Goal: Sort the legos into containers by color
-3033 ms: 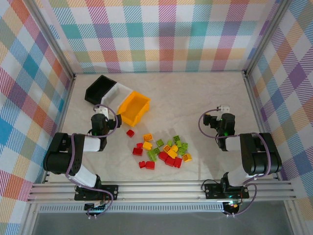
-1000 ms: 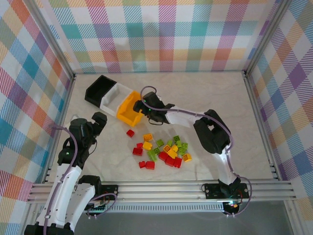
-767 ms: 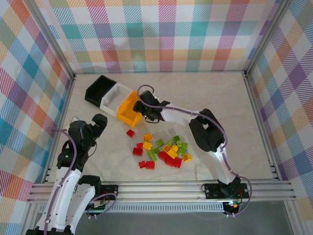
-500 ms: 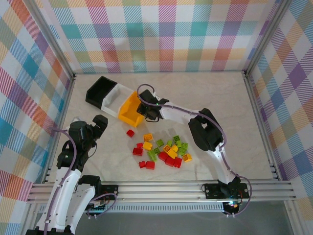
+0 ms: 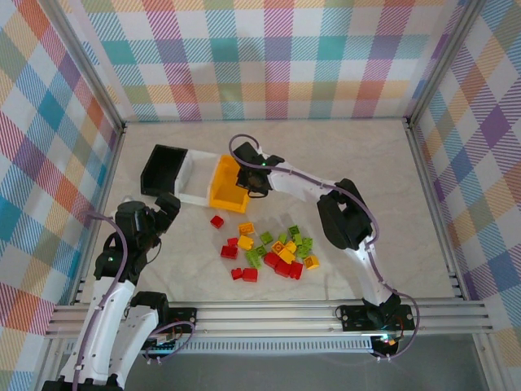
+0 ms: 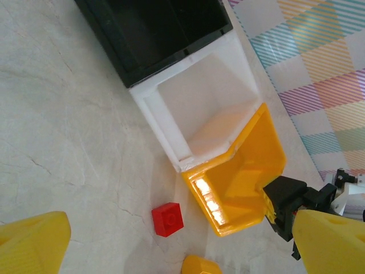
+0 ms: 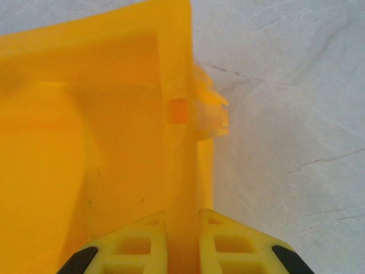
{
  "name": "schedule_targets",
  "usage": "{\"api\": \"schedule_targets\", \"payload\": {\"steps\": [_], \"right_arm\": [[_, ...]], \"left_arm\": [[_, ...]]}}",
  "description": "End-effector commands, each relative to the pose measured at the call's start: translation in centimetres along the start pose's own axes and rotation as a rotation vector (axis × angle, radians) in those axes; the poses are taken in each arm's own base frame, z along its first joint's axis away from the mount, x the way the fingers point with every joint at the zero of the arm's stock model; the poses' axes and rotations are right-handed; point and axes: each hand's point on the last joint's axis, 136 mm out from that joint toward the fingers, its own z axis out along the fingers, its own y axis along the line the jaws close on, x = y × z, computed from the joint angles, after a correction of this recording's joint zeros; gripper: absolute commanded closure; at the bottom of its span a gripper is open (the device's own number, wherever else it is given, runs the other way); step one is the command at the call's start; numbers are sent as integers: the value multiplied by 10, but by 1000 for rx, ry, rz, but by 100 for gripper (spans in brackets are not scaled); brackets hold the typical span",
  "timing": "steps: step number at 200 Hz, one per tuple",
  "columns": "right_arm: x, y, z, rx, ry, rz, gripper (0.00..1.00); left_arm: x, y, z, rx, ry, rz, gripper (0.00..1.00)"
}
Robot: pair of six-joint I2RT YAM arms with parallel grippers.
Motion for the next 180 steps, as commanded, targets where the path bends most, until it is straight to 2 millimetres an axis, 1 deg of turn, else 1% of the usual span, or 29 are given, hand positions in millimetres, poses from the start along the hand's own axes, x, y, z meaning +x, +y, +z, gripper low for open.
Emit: {"api": "schedule_targets", "payload": {"steps": [1,38,62,81,107,122,148,159,180], "right_arm": [[-31,-21,-16,46,-41,-25,100],[-65,-45,-42,38,-86,-128,100],[-79,-69,-57,22,-81,-209,100],[-85,-90,-68,-19,-61,-262,100],[-85,-118,-78,-47,-20,-309,100],[-84,-133,-82,-66,0,-299,100],[-81,-156,-82,-58,25,-256,100],[-77,-163,-81,-55,28,-241,100],[-73,-169,-78,-44,31,-228,100]], "left_arm": [[0,-13,-6,33,22,26,0],[3,-18,-7,51,41,32,0],[6,-20,-7,63,62,41,0],[11,-20,-7,69,84,44,0],[19,-19,-5,74,115,50,0],[22,-17,-5,71,126,59,0],[26,-13,-5,56,133,73,0],[28,-11,-4,51,136,77,0],[29,-9,-4,43,135,87,0]]}}
